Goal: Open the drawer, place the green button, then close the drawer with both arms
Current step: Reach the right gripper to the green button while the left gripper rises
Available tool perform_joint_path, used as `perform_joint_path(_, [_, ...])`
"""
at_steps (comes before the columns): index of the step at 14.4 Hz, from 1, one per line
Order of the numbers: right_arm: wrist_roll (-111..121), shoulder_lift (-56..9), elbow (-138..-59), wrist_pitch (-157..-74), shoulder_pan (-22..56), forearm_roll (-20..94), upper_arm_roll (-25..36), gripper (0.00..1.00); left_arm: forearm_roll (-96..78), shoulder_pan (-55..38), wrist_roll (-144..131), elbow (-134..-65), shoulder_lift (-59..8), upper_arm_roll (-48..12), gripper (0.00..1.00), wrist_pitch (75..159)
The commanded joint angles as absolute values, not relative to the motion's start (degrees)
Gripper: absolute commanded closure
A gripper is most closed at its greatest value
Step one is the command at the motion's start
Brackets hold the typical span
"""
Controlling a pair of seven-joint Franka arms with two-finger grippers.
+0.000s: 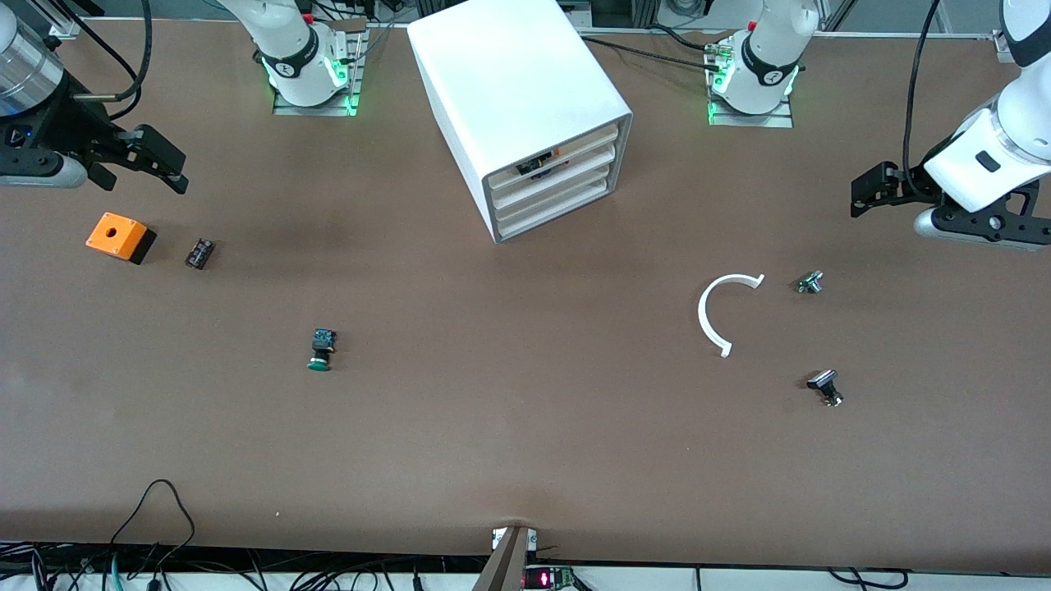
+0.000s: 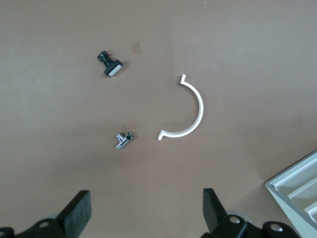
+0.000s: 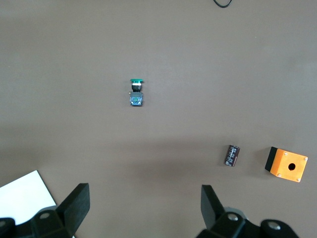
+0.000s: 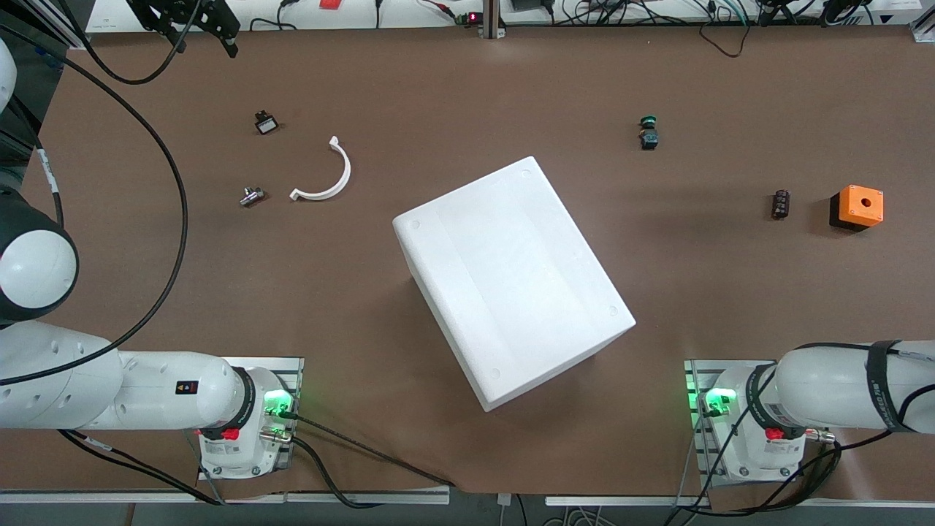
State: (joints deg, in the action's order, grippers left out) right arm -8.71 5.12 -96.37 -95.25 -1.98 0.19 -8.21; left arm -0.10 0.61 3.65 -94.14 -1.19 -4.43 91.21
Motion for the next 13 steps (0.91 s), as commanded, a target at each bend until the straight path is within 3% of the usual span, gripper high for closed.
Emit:
perform_joint_path(1, [-9.9,4.6,-95.1,-94.7,-2.7,1.1,-8.6,0.01,0.3,0.7,3.7,-92.7,-1.7,-4.3,0.01,90.0])
perform_joint_path(7, [-9.8,3.3,-95.3,-93.5,-1.1,1.1,-8.8,0.01,0.3,0.7,3.1,-92.7,-1.7,-4.4,0.01,90.0])
perform_joint_path(13, [-10.3,-7.2,-95.0,-101.0,0.4,1.5,-8.8,0.01,-3.1,1.0,3.2,-92.8,-1.8,-4.3,0.01,86.7])
